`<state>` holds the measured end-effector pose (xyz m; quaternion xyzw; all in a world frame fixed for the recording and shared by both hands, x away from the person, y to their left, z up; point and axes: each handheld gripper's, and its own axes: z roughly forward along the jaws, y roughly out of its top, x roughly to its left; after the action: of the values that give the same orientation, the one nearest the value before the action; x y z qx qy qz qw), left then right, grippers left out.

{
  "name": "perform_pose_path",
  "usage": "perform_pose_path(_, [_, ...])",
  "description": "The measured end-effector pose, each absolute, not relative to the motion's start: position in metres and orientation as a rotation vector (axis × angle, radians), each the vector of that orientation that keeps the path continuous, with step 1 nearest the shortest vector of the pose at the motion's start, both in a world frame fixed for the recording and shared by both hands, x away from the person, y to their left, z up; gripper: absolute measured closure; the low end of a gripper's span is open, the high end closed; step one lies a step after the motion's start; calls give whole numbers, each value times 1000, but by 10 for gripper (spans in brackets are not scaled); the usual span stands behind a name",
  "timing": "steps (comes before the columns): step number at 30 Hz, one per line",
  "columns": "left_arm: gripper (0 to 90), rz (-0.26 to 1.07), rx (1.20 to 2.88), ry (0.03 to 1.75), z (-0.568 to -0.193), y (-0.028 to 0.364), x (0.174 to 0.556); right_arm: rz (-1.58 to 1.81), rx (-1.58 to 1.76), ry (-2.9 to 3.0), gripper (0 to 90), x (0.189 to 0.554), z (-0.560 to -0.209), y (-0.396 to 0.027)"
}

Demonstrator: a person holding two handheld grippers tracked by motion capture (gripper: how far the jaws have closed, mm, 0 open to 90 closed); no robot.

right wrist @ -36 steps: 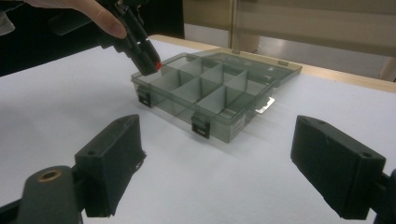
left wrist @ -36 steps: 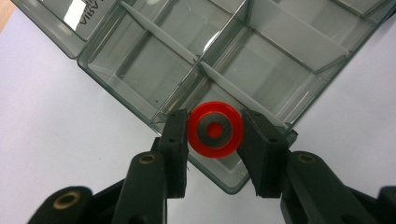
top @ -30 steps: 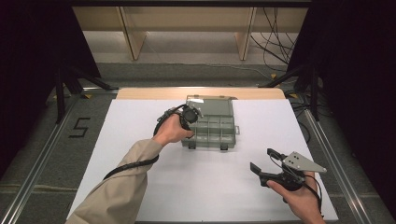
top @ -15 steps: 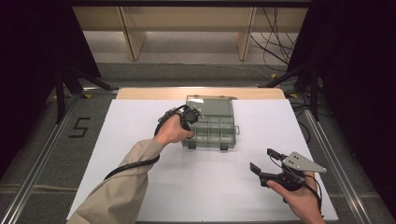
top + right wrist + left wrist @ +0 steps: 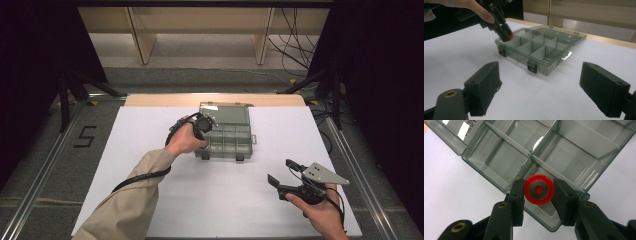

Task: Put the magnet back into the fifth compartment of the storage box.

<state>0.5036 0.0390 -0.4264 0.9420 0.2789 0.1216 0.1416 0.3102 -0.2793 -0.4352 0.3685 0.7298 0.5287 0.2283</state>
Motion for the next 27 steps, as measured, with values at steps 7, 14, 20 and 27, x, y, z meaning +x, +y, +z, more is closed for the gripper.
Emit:
perform_pose_path(7, [461, 343, 2631, 809, -421, 47, 500, 1443, 1024, 2013, 172, 310, -434, -280])
perform_pose_path(14, [239, 371, 2458, 841, -412, 61, 488, 1431, 1035, 2018, 172, 309, -434, -281])
perform_pose_path(20, [169, 389, 2328, 875, -409, 76, 477, 1437, 1040, 2008, 172, 310, -434, -280])
perform_pose_path(27, [175, 423, 2200, 904, -410, 93, 461, 1433, 1039, 1999, 172, 311, -435, -281])
